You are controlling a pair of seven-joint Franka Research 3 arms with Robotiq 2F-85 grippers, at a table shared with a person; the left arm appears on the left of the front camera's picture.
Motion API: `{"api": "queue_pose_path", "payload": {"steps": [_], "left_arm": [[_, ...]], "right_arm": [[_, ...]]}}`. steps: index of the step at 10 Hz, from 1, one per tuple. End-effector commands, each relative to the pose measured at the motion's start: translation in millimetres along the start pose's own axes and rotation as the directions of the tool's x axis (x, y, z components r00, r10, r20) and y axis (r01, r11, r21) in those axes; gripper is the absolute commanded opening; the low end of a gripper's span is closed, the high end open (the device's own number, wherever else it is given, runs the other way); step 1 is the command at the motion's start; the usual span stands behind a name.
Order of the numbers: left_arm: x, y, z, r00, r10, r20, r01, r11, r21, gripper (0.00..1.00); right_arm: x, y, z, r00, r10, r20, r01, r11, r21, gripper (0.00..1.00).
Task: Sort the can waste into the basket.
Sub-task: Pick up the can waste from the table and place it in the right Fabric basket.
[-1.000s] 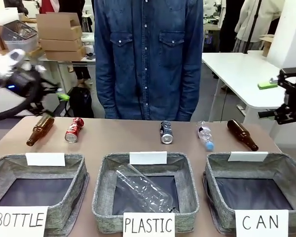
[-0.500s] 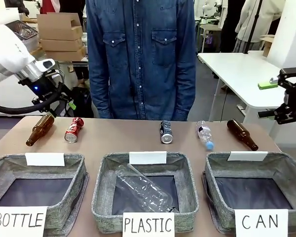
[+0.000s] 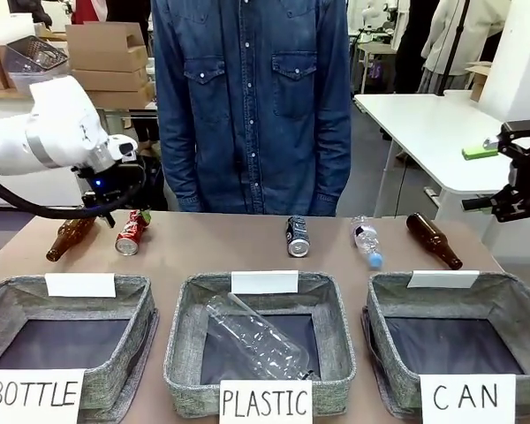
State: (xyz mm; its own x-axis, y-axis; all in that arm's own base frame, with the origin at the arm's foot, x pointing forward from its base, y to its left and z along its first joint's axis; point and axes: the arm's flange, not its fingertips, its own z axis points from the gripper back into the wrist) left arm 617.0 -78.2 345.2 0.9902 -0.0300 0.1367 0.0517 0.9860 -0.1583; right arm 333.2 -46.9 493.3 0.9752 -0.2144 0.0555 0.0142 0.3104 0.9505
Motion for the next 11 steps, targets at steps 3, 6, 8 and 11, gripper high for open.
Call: {"api": "queue_pose_path", "payload": {"steps": [3, 6, 8, 11], "left_arm": [[1.9, -16.6, -11.3, 0.999, -0.022, 0.044, 0.018, 0.996, 0.084, 1.0], [0.0, -14.1, -14.7, 1.0, 0.015, -0.017, -0.014, 0.996, 0.091, 0.4], [1.8, -15.8, -13.1, 0.999, 0.013, -0.031, -0.01, 0.996, 0.085, 0.0], [1.5, -13.9, -12.3, 0.999, 0.021, -0.044, -0.017, 0.995, 0.098, 0.0]], "right_arm": [[3.1, 1.4, -0.8, 1.0, 0.027, 0.005, -0.027, 0.999, 0.024, 1.0], [3.1, 1.4, -0.8, 1.0, 0.027, 0.005, -0.027, 0.999, 0.024, 1.0], [3.1, 1.4, -0.8, 1.0, 0.027, 0.005, -0.027, 0.999, 0.024, 1.0], [3.1, 1.4, -0.8, 1.0, 0.027, 0.005, -0.027, 0.999, 0.024, 1.0]]}}
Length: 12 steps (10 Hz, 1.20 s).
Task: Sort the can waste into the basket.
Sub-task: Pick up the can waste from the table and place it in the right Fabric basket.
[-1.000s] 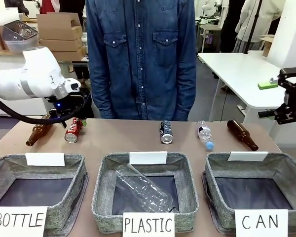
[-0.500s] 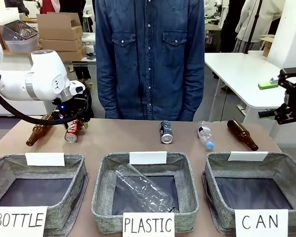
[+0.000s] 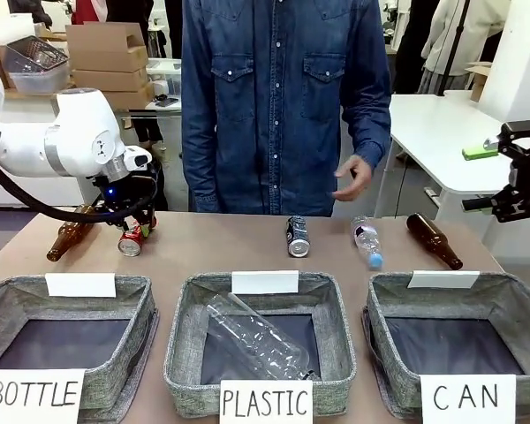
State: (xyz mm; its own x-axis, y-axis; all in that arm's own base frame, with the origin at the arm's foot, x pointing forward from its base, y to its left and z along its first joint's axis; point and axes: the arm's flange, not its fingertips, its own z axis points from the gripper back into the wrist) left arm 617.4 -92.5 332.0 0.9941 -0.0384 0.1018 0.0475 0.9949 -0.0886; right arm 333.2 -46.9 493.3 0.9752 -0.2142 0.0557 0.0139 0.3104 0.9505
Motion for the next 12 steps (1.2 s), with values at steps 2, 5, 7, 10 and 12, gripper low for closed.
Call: {"api": "queue_pose_path", "payload": {"steps": [2, 5, 7, 10, 12], "left_arm": [[1, -2, 2, 1.0, 0.02, -0.017, -0.019, 0.999, 0.032, 0.0], [-5, 9, 30, 0.999, 0.023, 0.038, -0.023, 1.0, 0.016, 0.0], [-49, 19, 118, 0.986, -0.094, 0.141, 0.107, 0.99, -0.088, 0.0], [-144, 17, 214, 0.872, -0.374, 0.317, 0.46, 0.847, -0.267, 0.0], [-200, 13, 242, 0.726, -0.541, 0.426, 0.678, 0.668, -0.307, 0.0]], "right_arm": [[3, 1, -1, 1.0, 0.026, 0.005, -0.026, 0.999, 0.024, 1.0], [3, 1, -1, 1.0, 0.026, 0.005, -0.026, 0.999, 0.024, 1.0], [3, 1, -1, 1.0, 0.026, 0.005, -0.026, 0.999, 0.024, 1.0], [3, 1, -1, 1.0, 0.026, 0.005, -0.026, 0.999, 0.024, 1.0], [3, 1, -1, 1.0, 0.026, 0.005, -0.026, 0.999, 0.024, 1.0]]}}
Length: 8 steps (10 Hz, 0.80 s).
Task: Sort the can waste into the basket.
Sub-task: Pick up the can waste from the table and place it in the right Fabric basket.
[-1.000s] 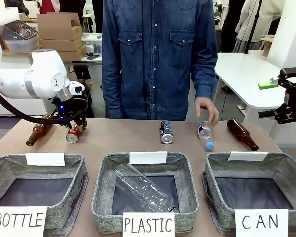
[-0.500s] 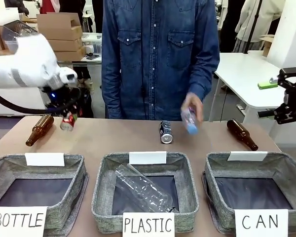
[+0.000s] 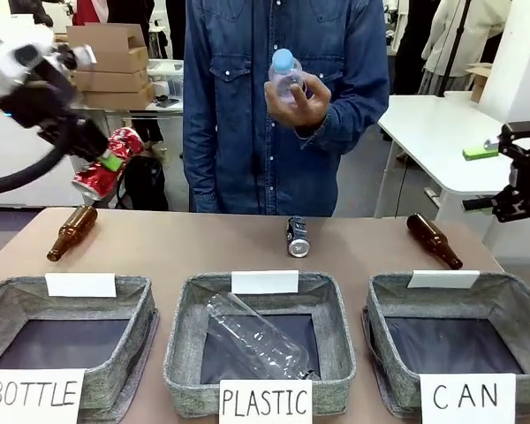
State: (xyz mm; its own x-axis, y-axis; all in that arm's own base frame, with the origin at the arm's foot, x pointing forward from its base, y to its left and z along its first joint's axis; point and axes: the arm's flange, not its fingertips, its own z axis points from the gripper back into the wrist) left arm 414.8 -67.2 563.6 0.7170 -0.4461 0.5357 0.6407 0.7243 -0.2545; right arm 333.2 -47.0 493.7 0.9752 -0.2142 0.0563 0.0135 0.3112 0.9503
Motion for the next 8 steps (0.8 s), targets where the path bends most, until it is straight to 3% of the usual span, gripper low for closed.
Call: {"api": "queue_pose_path", "payload": {"steps": [1, 2, 3, 4, 5, 6, 7, 8], "left_arm": [[-43, -10, 14, 0.973, -0.231, -0.015, 0.223, 0.952, -0.211, 0.0], [-57, -25, 20, 0.923, -0.385, -0.002, 0.364, 0.875, -0.321, 0.0], [-66, -49, 22, 0.862, -0.497, 0.1, 0.488, 0.761, -0.426, 0.0], [-64, -59, 17, 0.923, -0.339, 0.182, 0.384, 0.815, -0.434, 0.0], [-59, -49, 22, 0.919, -0.394, 0.031, 0.384, 0.871, -0.308, 0.0], [-59, -49, 22, 0.919, -0.394, 0.031, 0.384, 0.871, -0.308, 0.0], [-67, -63, 24, 0.9, -0.424, 0.097, 0.428, 0.824, -0.371, 0.43], [-52, -71, 11, 0.863, -0.493, 0.106, 0.493, 0.781, -0.382, 0.43]], "right_arm": [[3, 1, -1, 1.0, 0.026, 0.005, -0.026, 0.999, 0.024, 1.0], [3, 1, -1, 1.0, 0.026, 0.005, -0.026, 0.999, 0.024, 1.0], [3, 1, -1, 1.0, 0.026, 0.005, -0.026, 0.999, 0.024, 1.0], [3, 1, -1, 1.0, 0.026, 0.005, -0.026, 0.999, 0.024, 1.0], [3, 1, -1, 1.0, 0.026, 0.005, -0.026, 0.999, 0.024, 1.0], [3, 1, -1, 1.0, 0.026, 0.005, -0.026, 0.999, 0.024, 1.0], [3, 1, -1, 1.0, 0.026, 0.005, -0.026, 0.999, 0.024, 1.0], [3, 1, -1, 1.0, 0.026, 0.005, -0.026, 0.999, 0.024, 1.0]]}}
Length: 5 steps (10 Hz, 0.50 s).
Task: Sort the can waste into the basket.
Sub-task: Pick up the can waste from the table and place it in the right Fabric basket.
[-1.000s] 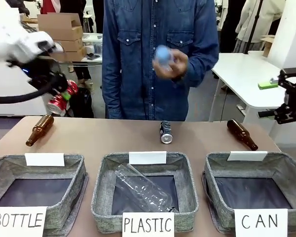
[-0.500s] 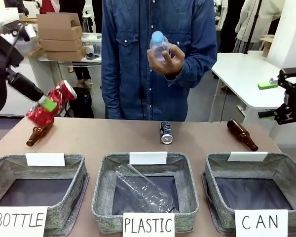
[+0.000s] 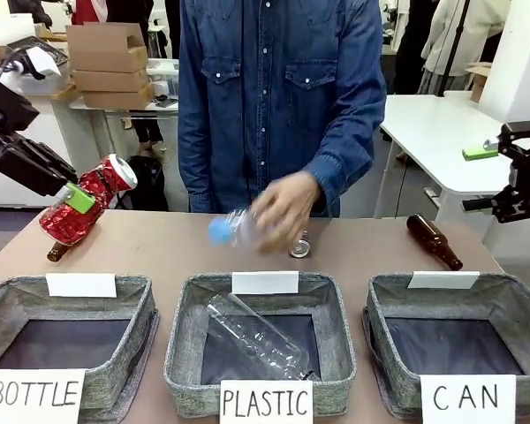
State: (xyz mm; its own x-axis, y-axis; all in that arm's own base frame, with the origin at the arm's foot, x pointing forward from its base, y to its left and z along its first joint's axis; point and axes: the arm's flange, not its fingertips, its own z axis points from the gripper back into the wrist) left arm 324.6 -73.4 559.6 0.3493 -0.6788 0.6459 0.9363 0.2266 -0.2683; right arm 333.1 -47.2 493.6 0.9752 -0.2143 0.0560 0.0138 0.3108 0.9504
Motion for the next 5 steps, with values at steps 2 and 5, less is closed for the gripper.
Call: {"api": "queue_pose_path", "payload": {"steps": [2, 5], "left_arm": [[-15, -22, 46, 0.981, -0.194, 0.004, 0.192, 0.975, 0.113, 0.43], [-75, -60, 80, 0.989, -0.146, 0.036, 0.132, 0.957, 0.258, 0.43]], "right_arm": [[3, 1, -1, 1.0, 0.026, 0.005, -0.026, 0.999, 0.024, 1.0], [3, 1, -1, 1.0, 0.026, 0.005, -0.026, 0.999, 0.024, 1.0]]}}
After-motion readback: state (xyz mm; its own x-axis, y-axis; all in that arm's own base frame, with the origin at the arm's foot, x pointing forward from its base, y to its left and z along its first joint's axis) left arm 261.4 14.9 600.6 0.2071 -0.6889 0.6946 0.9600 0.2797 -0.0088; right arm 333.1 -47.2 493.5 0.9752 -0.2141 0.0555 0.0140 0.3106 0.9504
